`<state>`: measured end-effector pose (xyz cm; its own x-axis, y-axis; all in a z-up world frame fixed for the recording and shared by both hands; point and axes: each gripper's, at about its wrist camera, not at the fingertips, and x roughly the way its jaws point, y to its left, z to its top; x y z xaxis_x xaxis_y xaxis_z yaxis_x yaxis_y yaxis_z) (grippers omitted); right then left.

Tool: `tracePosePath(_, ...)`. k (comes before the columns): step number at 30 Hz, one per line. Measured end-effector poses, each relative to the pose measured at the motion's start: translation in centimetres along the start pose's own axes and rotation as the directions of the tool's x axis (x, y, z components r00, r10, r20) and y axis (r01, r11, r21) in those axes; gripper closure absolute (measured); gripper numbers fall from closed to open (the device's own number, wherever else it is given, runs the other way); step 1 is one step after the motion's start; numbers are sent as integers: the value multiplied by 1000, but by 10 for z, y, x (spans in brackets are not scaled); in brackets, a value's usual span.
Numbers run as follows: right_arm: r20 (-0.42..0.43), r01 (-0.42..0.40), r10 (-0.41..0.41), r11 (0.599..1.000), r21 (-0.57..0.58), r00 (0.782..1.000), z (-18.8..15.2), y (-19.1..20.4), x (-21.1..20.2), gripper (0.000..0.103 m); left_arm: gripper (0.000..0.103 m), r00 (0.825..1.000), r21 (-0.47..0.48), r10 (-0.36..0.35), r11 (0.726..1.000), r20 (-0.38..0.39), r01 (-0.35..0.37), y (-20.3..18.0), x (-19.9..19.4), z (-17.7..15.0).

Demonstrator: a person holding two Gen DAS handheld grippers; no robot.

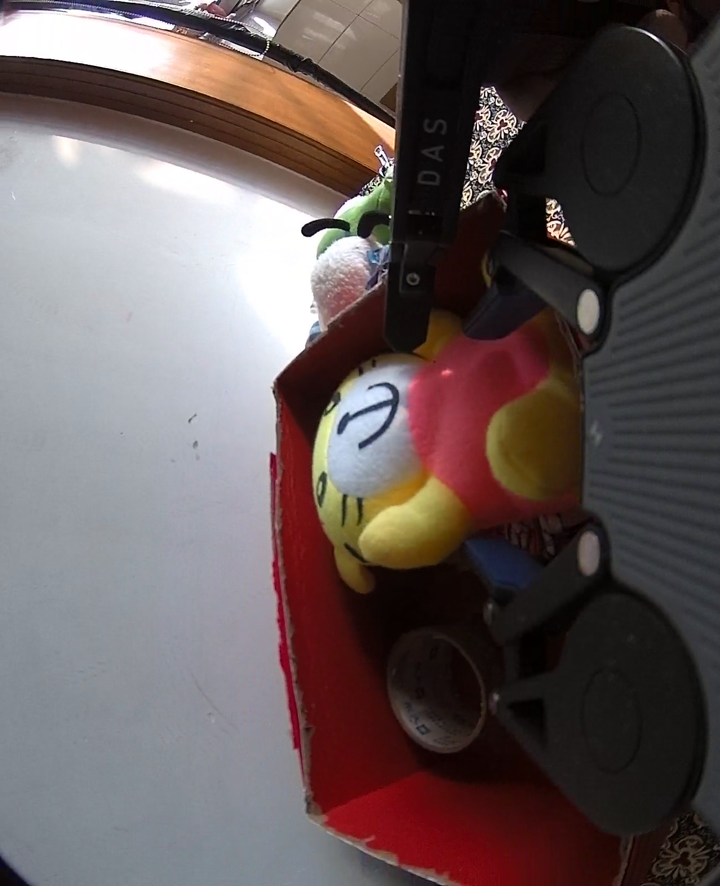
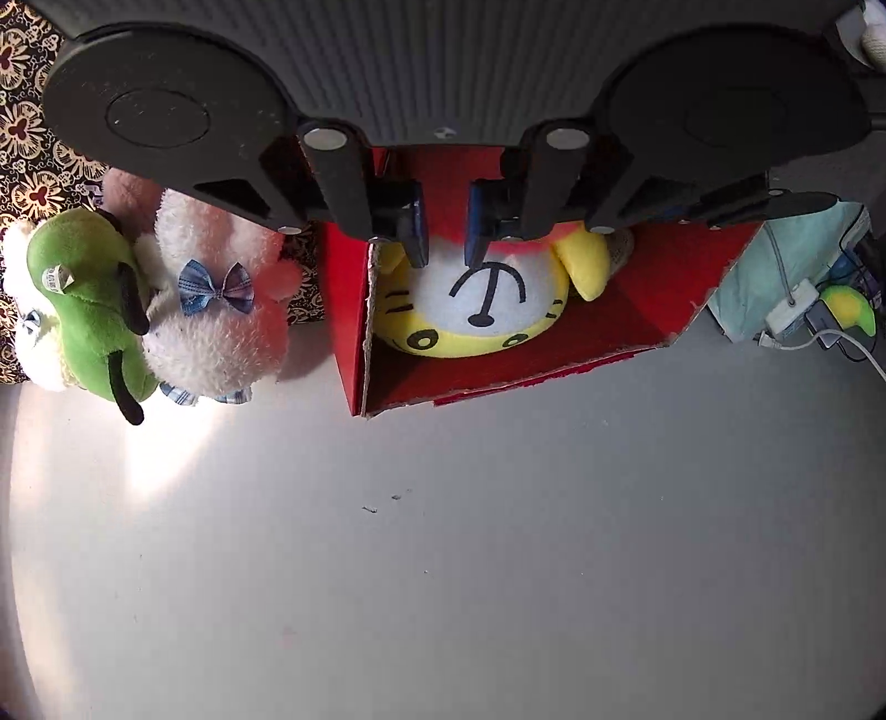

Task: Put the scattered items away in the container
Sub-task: 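Lower the tiger plush into the red box and open the right gripper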

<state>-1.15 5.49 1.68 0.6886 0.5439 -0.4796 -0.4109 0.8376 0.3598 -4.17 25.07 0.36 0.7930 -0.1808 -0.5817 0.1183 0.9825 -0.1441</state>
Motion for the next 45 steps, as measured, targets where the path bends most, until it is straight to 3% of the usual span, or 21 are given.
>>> tracePosePath(4, 12, -2, 1, 1000, 13, 1000, -1, -4, -1, 93, 26, 1000, -24, -21, 1000, -20, 20, 1, 3, -3)
tracePosePath(9, 5, 44, -43, 998, -55, 999, -3, 6, 0, 97, 27, 998, -53, -36, 998, -47, 34, -5, 19, -1)
tracePosePath(18, -27, 37, -37, 999, -18, 999, 3, -4, -5, 99, 25, 998, -23, -41, 999, -44, 40, -25, 21, -2)
tracePosePath(23, 0, 46, -46, 998, -35, 999, -3, -3, -7, 103, 25, 999, -28, -2, 1000, -46, 1, -19, 9, -4)
tracePosePath(26, 21, 36, -35, 999, -40, 999, -5, -5, -8, 103, 19, 999, -48, 26, 998, -37, -27, -7, -1, -8)
tracePosePath(33, 49, 33, -30, 997, -63, 998, -8, -6, -9, 103, 16, 1000, -106, 14, 994, -26, -17, 5, -6, -13)
tracePosePath(37, 62, -13, 18, 997, -76, 998, -9, -12, -8, 103, 16, 999, -109, 22, 994, -24, -24, 3, -6, -14)
tracePosePath(42, 66, -158, 155, 987, 40, 986, -7, -38, -6, 103, 16, 1000, -123, 8, 992, -6, -9, 1, -13, -18)
tracePosePath(45, 74, -174, 170, 983, 51, 983, -7, -39, -4, 103, 16, 1000, -131, 2, 991, 5, -1, 0, -19, -20)
